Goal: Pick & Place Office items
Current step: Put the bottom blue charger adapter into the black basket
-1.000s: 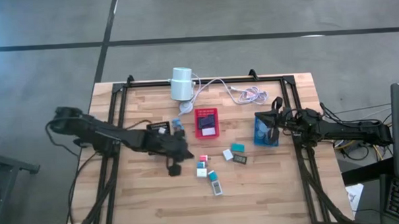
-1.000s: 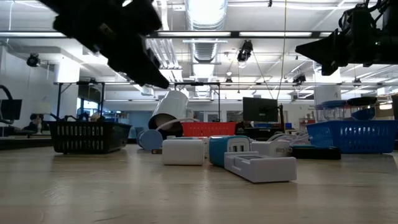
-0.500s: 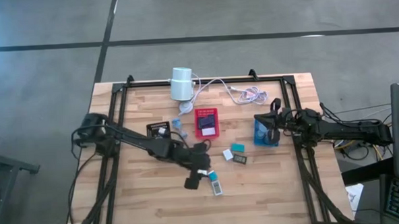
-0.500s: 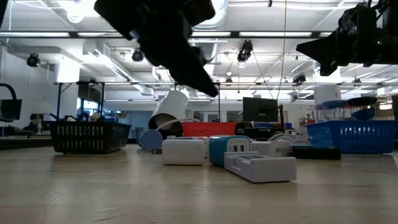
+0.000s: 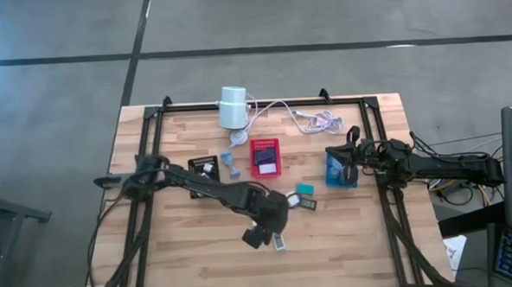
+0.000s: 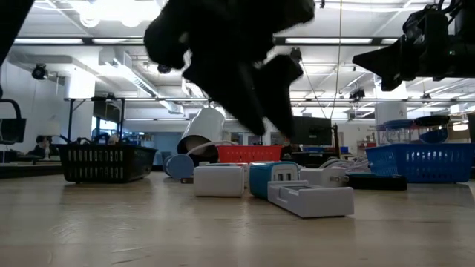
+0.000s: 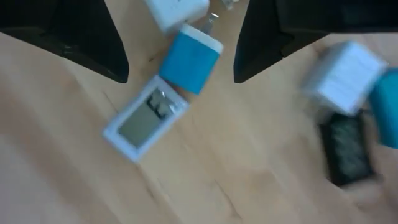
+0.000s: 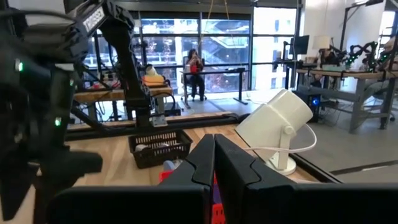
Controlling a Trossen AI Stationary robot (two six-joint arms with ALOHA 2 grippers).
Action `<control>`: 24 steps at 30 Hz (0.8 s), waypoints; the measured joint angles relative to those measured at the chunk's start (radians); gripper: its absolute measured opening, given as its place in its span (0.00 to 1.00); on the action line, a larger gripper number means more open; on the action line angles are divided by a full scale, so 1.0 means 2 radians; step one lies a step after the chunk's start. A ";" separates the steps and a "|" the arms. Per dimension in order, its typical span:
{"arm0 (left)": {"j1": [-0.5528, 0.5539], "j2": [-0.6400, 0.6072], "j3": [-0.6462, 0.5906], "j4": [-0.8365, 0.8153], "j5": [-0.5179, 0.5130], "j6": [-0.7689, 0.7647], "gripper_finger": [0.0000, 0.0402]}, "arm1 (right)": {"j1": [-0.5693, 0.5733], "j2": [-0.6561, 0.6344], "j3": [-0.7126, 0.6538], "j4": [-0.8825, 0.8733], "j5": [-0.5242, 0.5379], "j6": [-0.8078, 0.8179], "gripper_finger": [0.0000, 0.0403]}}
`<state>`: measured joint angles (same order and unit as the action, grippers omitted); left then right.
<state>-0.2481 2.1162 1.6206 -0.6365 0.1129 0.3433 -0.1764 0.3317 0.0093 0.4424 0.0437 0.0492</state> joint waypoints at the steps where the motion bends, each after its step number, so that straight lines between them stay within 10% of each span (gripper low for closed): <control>1: 0.000 0.009 0.006 -0.013 0.001 0.005 0.74 | 0.000 0.000 0.000 0.000 0.000 0.000 0.02; 17: 0.000 0.054 0.015 -0.021 0.001 0.053 0.71 | 0.000 0.005 0.000 -0.002 0.000 0.000 0.02; 24: 0.000 0.054 0.014 -0.016 -0.002 0.062 0.52 | 0.000 0.005 0.000 -0.002 0.000 0.000 0.02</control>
<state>-0.2474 2.2250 1.6494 -0.6690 0.1089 0.4663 -0.1764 0.3422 0.0093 0.4381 0.0444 0.0486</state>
